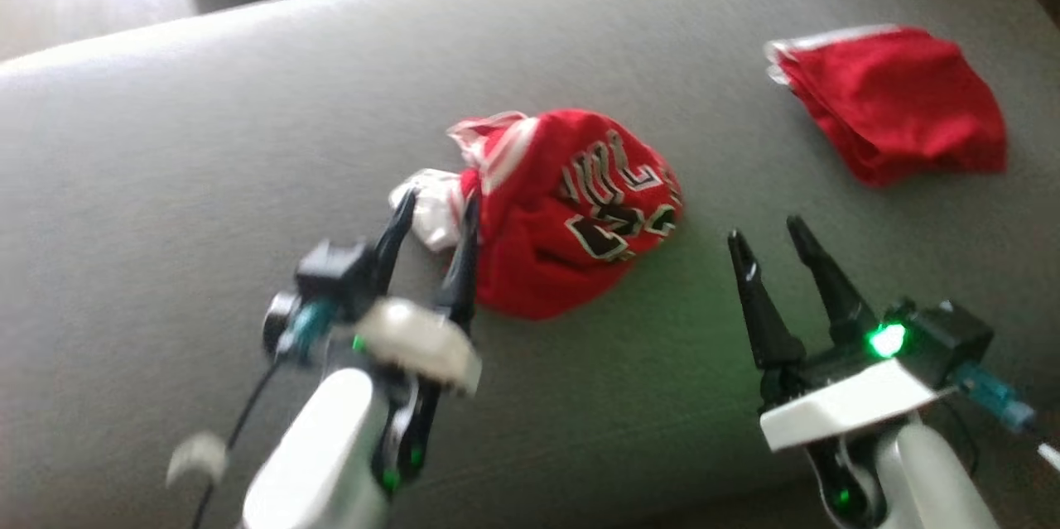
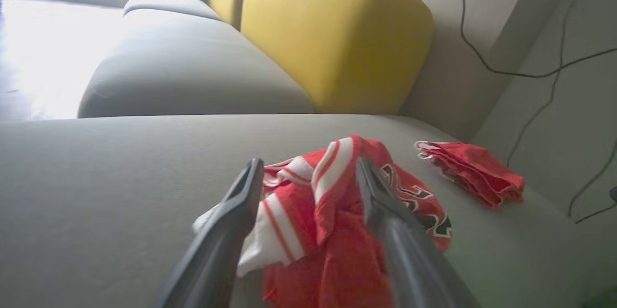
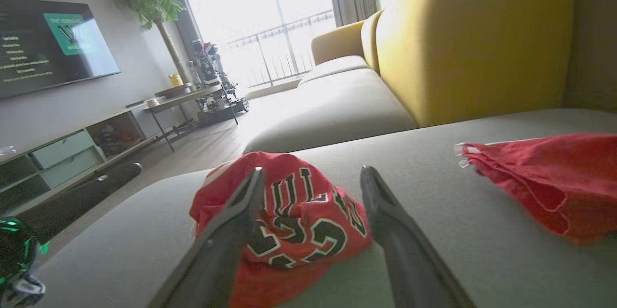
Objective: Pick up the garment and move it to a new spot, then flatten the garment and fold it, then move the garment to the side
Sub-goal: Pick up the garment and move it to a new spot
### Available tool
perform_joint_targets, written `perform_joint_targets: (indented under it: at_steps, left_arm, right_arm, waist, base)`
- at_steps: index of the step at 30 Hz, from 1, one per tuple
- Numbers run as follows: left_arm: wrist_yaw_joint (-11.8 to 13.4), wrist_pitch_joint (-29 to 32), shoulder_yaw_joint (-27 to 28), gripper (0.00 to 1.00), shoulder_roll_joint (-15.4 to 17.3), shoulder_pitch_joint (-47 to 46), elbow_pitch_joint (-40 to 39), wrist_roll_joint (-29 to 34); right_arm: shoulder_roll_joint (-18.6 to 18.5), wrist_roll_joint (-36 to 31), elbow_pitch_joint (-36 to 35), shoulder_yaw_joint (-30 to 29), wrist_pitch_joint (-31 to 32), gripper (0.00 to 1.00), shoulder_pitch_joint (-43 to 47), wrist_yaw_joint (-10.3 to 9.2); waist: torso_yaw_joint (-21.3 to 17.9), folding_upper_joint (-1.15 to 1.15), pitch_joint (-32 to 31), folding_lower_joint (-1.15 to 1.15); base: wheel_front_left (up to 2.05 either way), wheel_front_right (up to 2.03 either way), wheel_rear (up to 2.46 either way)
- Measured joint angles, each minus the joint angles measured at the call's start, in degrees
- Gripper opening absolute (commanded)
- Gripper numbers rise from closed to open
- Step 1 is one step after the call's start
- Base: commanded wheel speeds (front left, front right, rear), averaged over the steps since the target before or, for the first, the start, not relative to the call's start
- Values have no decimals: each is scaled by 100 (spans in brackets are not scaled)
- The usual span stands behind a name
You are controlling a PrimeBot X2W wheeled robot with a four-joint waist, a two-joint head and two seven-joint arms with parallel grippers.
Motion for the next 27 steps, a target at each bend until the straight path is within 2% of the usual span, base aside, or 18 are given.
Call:
perform_joint_targets:
  at_steps: [6,13,18,27]
  left_arm:
    - [215,0,612,100,71,1251,-973,164]
    - [214,-2,1055,100,69,2137,-1713,638]
    - [216,-8,1145,100,71,2622,-1818,1035]
    - [234,-9,1319,100,67,2922,-1989,1192]
  right_arm:
    - [3,2,88,-44,0,100,412,0]
    - [11,11,145,-160,0,100,481,0]
    - [18,0,129,-265,0,100,692,0]
    - [22,-144,56,-370,0,100,953,0]
  waist:
    - [562,0,-389,0]
    - [1051,0,-684,0]
    - [1185,0,-814,0]
    - [1197,0,-879,0]
  base:
    - [0,0,0]
    - [0,0,0]
    - [0,0,0]
    - [0,0,0]
